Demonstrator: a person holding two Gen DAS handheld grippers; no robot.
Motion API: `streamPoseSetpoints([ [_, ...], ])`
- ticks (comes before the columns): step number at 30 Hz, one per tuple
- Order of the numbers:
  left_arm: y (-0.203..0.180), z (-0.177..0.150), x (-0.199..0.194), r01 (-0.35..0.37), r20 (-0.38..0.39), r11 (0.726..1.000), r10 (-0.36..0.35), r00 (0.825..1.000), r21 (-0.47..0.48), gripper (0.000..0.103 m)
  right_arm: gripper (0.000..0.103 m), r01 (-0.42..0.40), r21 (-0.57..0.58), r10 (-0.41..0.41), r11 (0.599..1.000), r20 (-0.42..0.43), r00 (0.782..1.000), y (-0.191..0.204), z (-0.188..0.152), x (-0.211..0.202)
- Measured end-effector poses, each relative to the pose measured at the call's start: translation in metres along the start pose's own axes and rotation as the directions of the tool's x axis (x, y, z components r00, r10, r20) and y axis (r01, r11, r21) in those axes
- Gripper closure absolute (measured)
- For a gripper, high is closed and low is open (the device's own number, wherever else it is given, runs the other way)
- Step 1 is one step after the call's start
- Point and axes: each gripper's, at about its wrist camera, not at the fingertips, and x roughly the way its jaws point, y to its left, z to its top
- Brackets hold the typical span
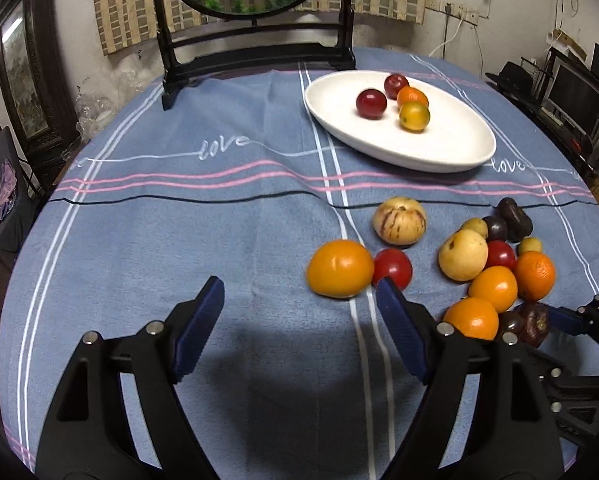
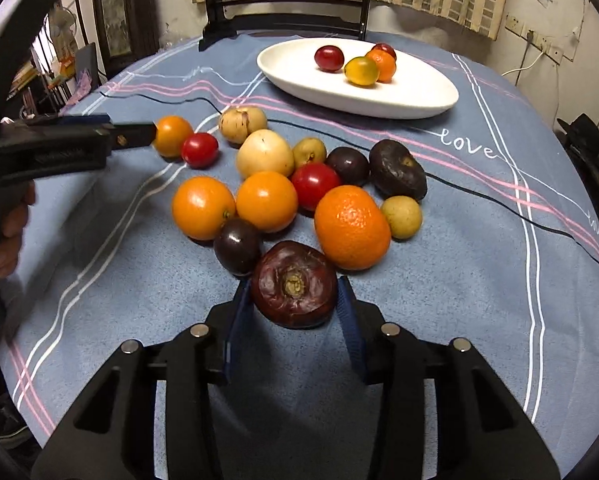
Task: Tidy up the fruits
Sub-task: 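Place a purple plum with the right gripper while the left gripper places an orange on the plate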
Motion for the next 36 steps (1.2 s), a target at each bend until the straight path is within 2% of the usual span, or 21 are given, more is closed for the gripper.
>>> streamPoseSetpoints([
  [5, -0.010, 0.003, 0.019, 0.013, -0.026, 1.000, -0.012, 1.000, 0.025, 0.023, 0.060, -0.029, 0.041, 0.028, 0.999, 0.033, 0.999, -0.020, -0.008, -0.016],
  [7, -0.012, 0.007, 0.022, 0.033, 0.009, 0.999, -0.033, 0.999, 0.023, 0.026, 0.060, -0.030, 0.057, 0.028, 0.998, 0.046, 0.999, -0.030, -0.011, -0.022],
  [8, -0.012, 0.009, 0.023, 0.046, 0.018, 0.999, -0.046, 0.999, 0.027, 0.029, 0.060, -0.029, 0.069, 0.025, 0.997, 0.051, 0.998, -0.034, -0.012, -0.025],
  [9, -0.013, 0.011, 0.023, 0.059, 0.021, 0.998, -0.059, 0.998, 0.028, 0.040, 0.060, -0.026, 0.081, 0.022, 0.996, 0.056, 0.998, -0.039, -0.013, -0.027],
  [10, -0.013, 0.012, 0.023, 0.077, 0.023, 0.997, -0.077, 0.997, 0.030, 0.054, 0.060, -0.024, 0.093, 0.018, 0.995, 0.060, 0.998, -0.044, -0.014, -0.029],
  [11, -0.014, 0.013, 0.023, 0.098, 0.022, 0.995, -0.099, 0.995, 0.036, 0.061, 0.060, -0.020, 0.101, 0.014, 0.995, 0.063, 0.998, -0.047, -0.014, -0.031],
  [12, -0.017, 0.013, 0.023, 0.100, 0.021, 0.993, -0.101, 0.995, 0.055, 0.062, 0.060, -0.017, 0.113, 0.010, 0.993, 0.066, 0.998, -0.051, -0.014, -0.032],
  [16, -0.020, 0.008, 0.018, 0.096, 0.013, 0.991, -0.097, 0.995, 0.088, 0.062, 0.060, -0.021, 0.127, 0.011, 0.992, 0.079, 0.997, -0.055, -0.015, -0.036],
  [19, -0.013, 0.003, 0.014, 0.114, -0.003, 0.991, -0.114, 0.993, 0.064, 0.049, 0.060, -0.030, 0.125, 0.019, 0.992, 0.089, 0.996, -0.055, -0.014, -0.039],
  [24, -0.013, -0.007, 0.011, 0.115, -0.009, 0.986, -0.114, 0.993, 0.122, 0.049, 0.060, -0.039, 0.118, 0.028, 0.992, 0.092, 0.995, -0.053, -0.013, -0.041],
  [26, -0.017, -0.008, 0.018, 0.113, -0.029, 0.984, -0.110, 0.993, 0.141, 0.050, 0.060, -0.041, 0.114, 0.030, 0.993, 0.095, 0.995, -0.051, -0.012, -0.041],
  [28, -0.021, -0.008, 0.026, 0.132, -0.044, 0.980, -0.127, 0.991, 0.149, 0.059, 0.060, -0.041, 0.111, 0.030, 0.993, 0.096, 0.995, -0.049, -0.011, -0.041],
  [30, -0.027, -0.008, 0.026, 0.104, -0.029, 0.981, -0.101, 0.995, 0.165, 0.060, 0.060, -0.038, 0.107, 0.028, 0.993, 0.100, 0.995, -0.048, -0.011, -0.042],
  [32, -0.027, -0.006, 0.021, 0.124, -0.028, 0.981, -0.121, 0.992, 0.151, 0.060, 0.060, -0.028, 0.100, 0.017, 0.995, 0.109, 0.994, -0.049, -0.007, -0.045],
  [36, -0.026, 0.007, -0.007, 0.119, 0.051, 0.978, -0.129, 0.990, 0.170, 0.060, 0.060, -0.006, 0.094, -0.008, 0.996, 0.149, 0.989, -0.056, 0.009, -0.051],
])
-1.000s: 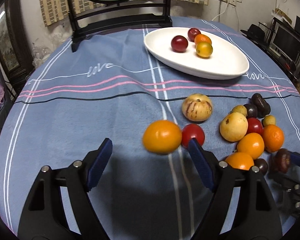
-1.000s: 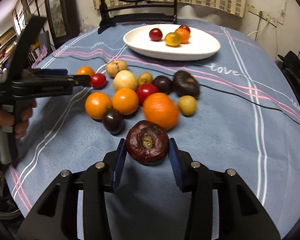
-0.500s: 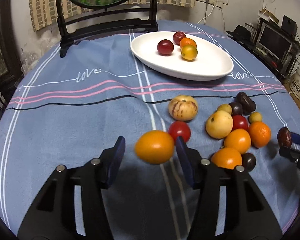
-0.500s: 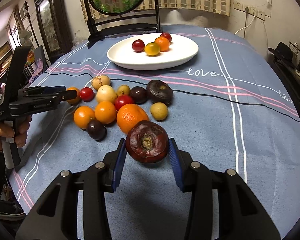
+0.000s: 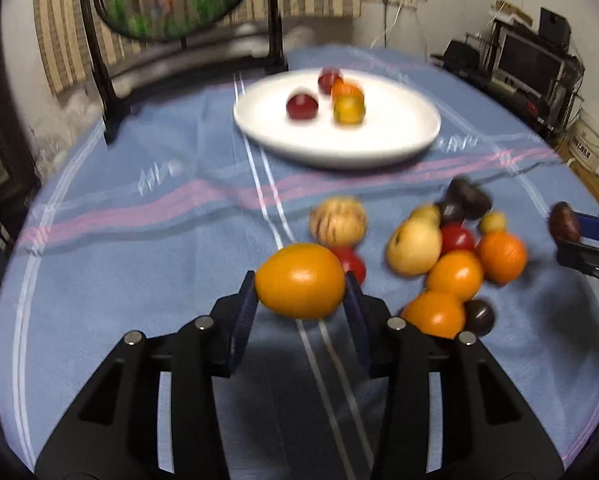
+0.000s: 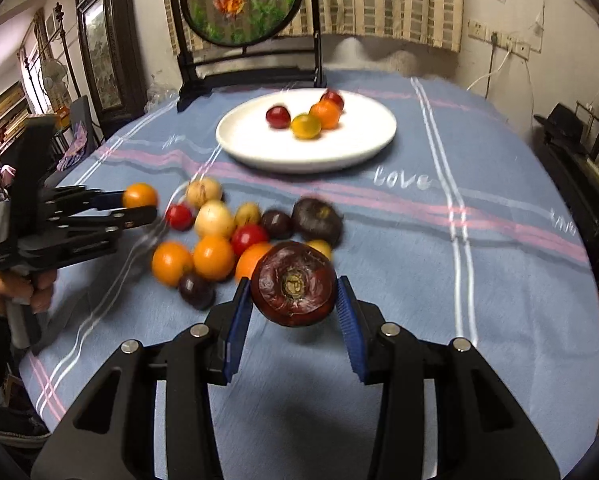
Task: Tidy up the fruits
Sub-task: 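Place a purple plum with the right gripper while the left gripper places an orange on the plate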
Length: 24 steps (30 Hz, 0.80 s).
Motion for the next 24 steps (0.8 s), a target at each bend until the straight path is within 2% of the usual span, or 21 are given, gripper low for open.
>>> streamPoseSetpoints([
  [4, 0.002, 0.028, -0.009, 0.017, 0.037, 1.000, -0.017, 0.999, -0.009, 0.059, 0.060, 0.019, -0.015, -0.018, 1.000, 0.073, 0.997, -0.004, 0.034, 0.001],
  [9, -0.001, 0.071, 0.018, 0.029, 0.039, 0.997, -0.027, 0.999, -0.065, 0.059, 0.060, 0.031, -0.031, -0.026, 0.999, 0.140, 0.990, -0.006, 0.072, 0.023],
  [14, -0.004, 0.097, 0.056, 0.034, 0.017, 0.995, -0.032, 0.999, -0.098, 0.059, 0.060, 0.045, -0.027, -0.043, 0.999, 0.083, 0.996, -0.016, 0.101, 0.071],
  [21, -0.005, 0.114, 0.096, 0.027, -0.024, 0.993, -0.030, 0.999, -0.117, 0.058, 0.057, 0.077, -0.034, -0.077, 0.996, 0.013, 0.997, -0.029, 0.114, 0.115],
  [24, -0.002, 0.114, 0.103, 0.020, -0.022, 0.989, -0.023, 0.999, -0.147, 0.035, 0.054, 0.090, -0.053, -0.090, 0.995, 0.009, 0.996, -0.028, 0.115, 0.120],
])
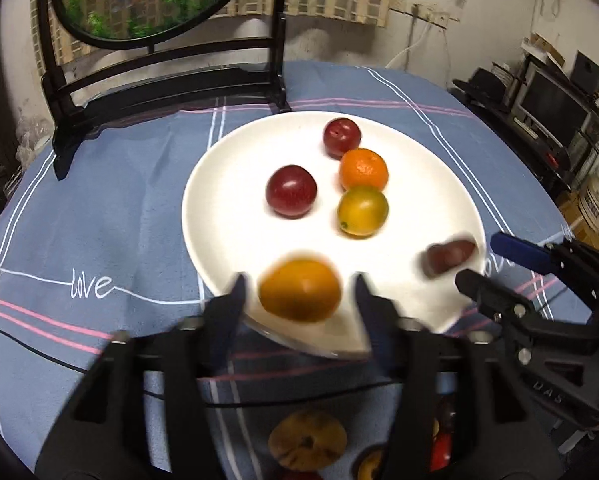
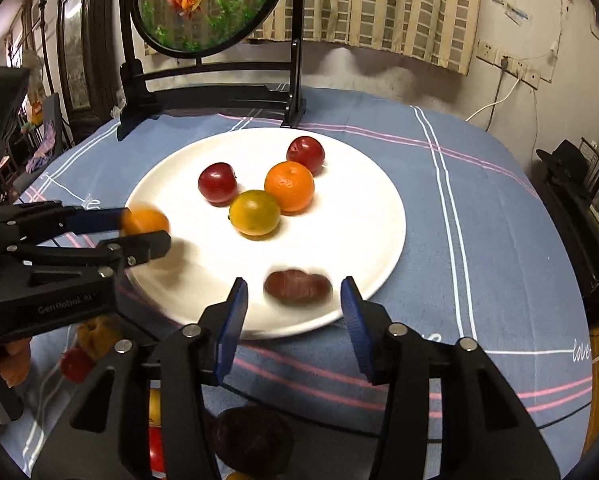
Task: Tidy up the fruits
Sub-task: 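Place a purple plum with the right gripper while the left gripper places an orange on the plate, then grasp a mandarin with the right gripper while the left gripper grasps an orange, place both on the plate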
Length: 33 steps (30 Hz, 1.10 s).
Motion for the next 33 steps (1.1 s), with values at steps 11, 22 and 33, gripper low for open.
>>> streamPoseSetpoints([
  [11, 0.009, -0.025, -0.044, -0.032, 0.040, 0.999, 0.033, 0.999, -0.023, 0.032, 0.053, -0.045, 0.093, 0.045, 0.995, 0.001, 0.999, -0.013, -0.025, -0.038],
  [22, -0.004, -0.081, -0.089, -0.029, 0.035, 0.999, 0.028, 0.999, 0.025, 0.030, 0.053, -0.048, 0.105, 0.048, 0.993, 0.000, 0.999, -0.004, -0.082, -0.086],
  [33, -0.002, -0.118, -0.104, -0.025, 0.015, 1.000, 0.025, 1.000, -0.006, 0.027, 0.053, -0.102, 0.107, 0.106, 0.989, -0.036, 0.994, 0.018, -0.111, -0.099],
])
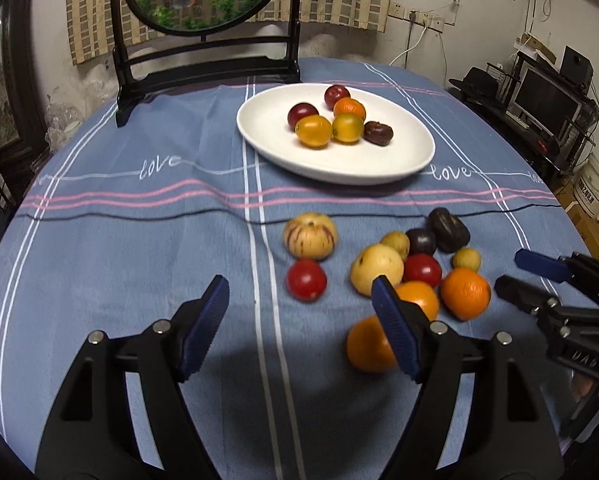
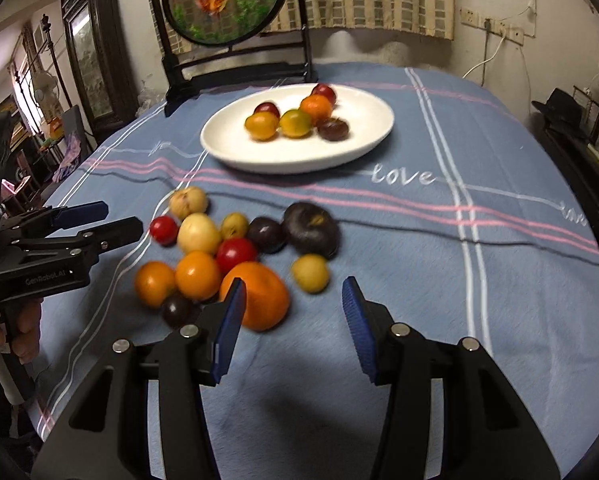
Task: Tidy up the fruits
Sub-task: 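Grasp a mandarin with the right gripper while the left gripper grasps an orange, place both on the plate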
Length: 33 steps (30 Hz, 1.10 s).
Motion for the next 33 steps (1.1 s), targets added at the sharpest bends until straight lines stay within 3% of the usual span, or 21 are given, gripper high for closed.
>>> streamPoseSetpoints([
  [5, 0.000, -0.011, 0.001, 0.009, -0.013, 1.000, -0.009, 1.000, -0.006, 0.026, 0.049, -0.016, -0.024, 0.015, 1.000, -0.032, 0.999, 0.013, -0.004, 0.012],
  [14, -0.002, -0.023, -0.002, 0.028, -0.029, 0.999, -0.027, 0.999, 0.034, 0.024, 0.052, -0.053, -0.038, 0.048, 0.998, -0.119, 0.992, 0.027, -0.004, 0.045],
  [15, -0.003, -0.025, -0.003, 0.028, -0.032, 0.999, -0.026, 0.999, 0.047, 0.024, 0.059, -0.058, -0.033, 0.054, 0.998, -0.105, 0.993, 0.026, -0.003, 0.044],
  [20, -0.010, -0.031, -0.005, 0.037, -0.039, 0.995, -0.033, 0.999, 0.096, 0.024, 0.059, -0.061, -0.032, 0.059, 0.998, -0.050, 0.997, 0.021, -0.002, 0.030],
  [33, -0.033, -0.042, 0.002, 0.121, -0.098, 0.968, -0.102, 0.990, 0.218, 0.025, 0.059, -0.064, -0.001, 0.064, 0.998, -0.019, 0.998, 0.001, -0.019, 0.002],
])
